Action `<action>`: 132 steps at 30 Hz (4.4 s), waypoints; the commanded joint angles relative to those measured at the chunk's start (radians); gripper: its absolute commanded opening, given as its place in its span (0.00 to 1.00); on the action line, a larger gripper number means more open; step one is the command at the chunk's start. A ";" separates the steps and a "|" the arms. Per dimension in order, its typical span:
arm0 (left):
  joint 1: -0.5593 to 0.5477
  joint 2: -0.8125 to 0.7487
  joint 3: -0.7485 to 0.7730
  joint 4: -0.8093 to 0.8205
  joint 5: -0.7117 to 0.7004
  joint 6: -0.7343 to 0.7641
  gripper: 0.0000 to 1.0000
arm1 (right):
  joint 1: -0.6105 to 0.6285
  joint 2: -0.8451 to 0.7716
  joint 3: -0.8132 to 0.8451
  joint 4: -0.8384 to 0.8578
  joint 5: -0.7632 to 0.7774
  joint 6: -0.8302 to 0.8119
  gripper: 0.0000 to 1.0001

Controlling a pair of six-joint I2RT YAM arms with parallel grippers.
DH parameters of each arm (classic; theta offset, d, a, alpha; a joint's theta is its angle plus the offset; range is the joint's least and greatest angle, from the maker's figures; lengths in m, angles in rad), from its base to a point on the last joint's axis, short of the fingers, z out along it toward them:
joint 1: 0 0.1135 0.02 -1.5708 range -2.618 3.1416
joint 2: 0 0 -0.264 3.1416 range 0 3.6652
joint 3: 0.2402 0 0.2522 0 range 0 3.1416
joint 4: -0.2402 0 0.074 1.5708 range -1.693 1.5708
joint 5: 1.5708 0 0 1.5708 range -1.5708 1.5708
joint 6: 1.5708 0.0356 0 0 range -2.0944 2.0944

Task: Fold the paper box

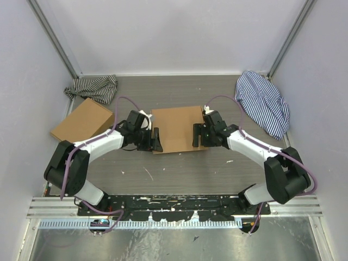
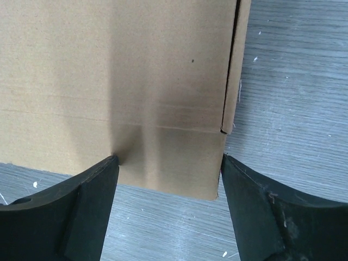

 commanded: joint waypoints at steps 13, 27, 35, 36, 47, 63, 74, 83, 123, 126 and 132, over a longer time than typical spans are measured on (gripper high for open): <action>-0.003 0.000 -0.069 0.116 -0.192 0.019 0.66 | 0.002 0.059 -0.044 0.116 0.082 0.004 0.69; -0.003 -0.167 -0.114 0.078 -0.241 0.017 0.28 | 0.056 -0.139 0.076 -0.088 0.106 -0.021 0.56; -0.003 -0.318 -0.143 0.154 -0.149 -0.010 0.00 | 0.046 0.068 0.480 -0.114 0.216 -0.097 0.01; -0.003 -0.315 -0.145 0.167 -0.131 -0.010 0.00 | 0.040 0.129 0.537 -0.100 0.259 -0.106 0.01; -0.006 -0.271 -0.199 0.268 -0.105 0.006 0.00 | -0.113 0.794 1.155 0.057 -0.010 -0.123 0.03; -0.014 -0.012 -0.198 0.430 -0.183 0.000 0.00 | -0.105 0.991 1.238 -0.047 -0.344 -0.215 0.07; -0.052 0.035 -0.173 0.515 -0.348 -0.098 0.00 | 0.079 0.888 1.103 -0.273 -0.465 -0.474 0.10; -0.133 -0.139 -0.217 0.350 -0.503 -0.102 0.00 | 0.091 0.859 1.078 -0.237 -0.354 -0.385 0.13; -0.595 0.234 0.068 0.605 -0.389 -0.127 0.08 | -0.212 0.525 0.528 -0.038 -0.021 -0.089 0.11; -0.612 0.302 0.102 0.643 -0.408 -0.131 0.08 | -0.210 0.513 0.503 -0.026 -0.058 -0.086 0.11; -0.645 0.385 0.135 0.624 -0.616 -0.101 0.04 | -0.186 0.495 0.476 -0.018 -0.133 -0.090 0.11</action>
